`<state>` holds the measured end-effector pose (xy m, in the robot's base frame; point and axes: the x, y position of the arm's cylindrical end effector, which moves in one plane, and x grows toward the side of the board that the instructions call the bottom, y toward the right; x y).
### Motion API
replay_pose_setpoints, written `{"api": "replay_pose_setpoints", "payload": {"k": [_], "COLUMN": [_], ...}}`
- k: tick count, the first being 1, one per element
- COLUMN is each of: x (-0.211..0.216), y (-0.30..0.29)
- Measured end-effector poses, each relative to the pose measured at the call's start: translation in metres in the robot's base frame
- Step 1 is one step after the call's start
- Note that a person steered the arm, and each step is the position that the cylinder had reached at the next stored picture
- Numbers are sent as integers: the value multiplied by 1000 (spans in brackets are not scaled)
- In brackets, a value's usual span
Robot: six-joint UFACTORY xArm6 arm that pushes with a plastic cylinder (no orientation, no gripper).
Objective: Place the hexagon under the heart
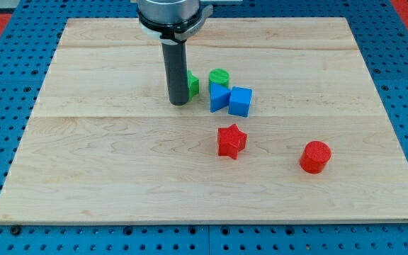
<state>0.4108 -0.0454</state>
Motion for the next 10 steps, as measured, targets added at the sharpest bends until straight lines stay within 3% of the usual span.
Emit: {"api": "replay_pose_setpoints", "payload": {"k": [1, 2, 5, 8, 10], "x": [-5, -41, -204, -219, -217], "y": [-26, -73, -82, -60, 16]}}
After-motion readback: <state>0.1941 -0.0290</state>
